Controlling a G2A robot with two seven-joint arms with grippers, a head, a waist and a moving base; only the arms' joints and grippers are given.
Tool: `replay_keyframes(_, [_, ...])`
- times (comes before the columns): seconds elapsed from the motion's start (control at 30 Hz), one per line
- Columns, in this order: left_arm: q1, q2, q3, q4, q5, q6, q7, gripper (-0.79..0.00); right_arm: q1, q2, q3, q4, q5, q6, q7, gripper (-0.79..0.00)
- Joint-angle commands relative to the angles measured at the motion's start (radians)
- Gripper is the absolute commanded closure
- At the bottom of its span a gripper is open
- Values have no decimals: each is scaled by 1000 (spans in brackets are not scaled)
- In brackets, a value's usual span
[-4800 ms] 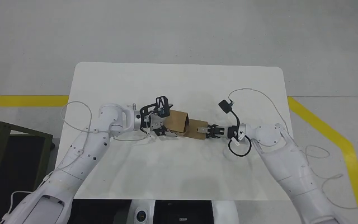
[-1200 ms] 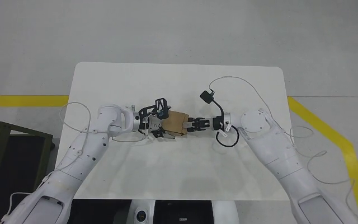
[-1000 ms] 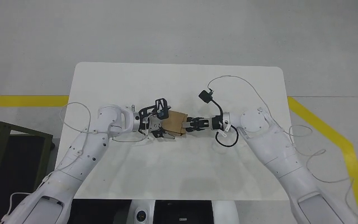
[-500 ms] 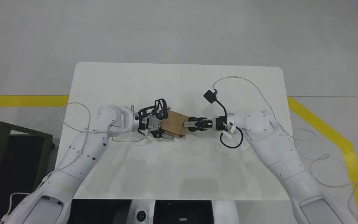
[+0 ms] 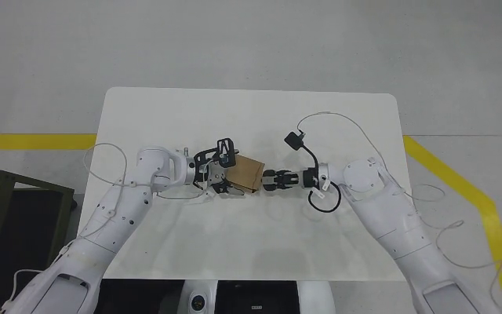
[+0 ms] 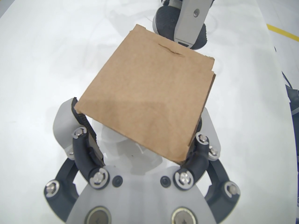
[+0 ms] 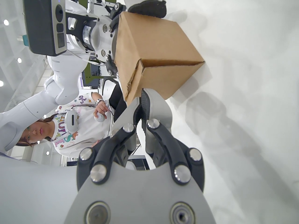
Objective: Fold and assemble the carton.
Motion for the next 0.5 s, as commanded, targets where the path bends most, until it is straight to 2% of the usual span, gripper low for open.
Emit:
replay_keyframes(0.0, [-1, 0, 1, 0, -1, 0, -1, -785, 7, -4, -10, 10, 3, -4, -3, 0])
replay_keyframes(0.47, [-3, -1, 3, -3, -7, 4, -3, -785, 62, -30, -68, 92, 38, -44, -5, 0])
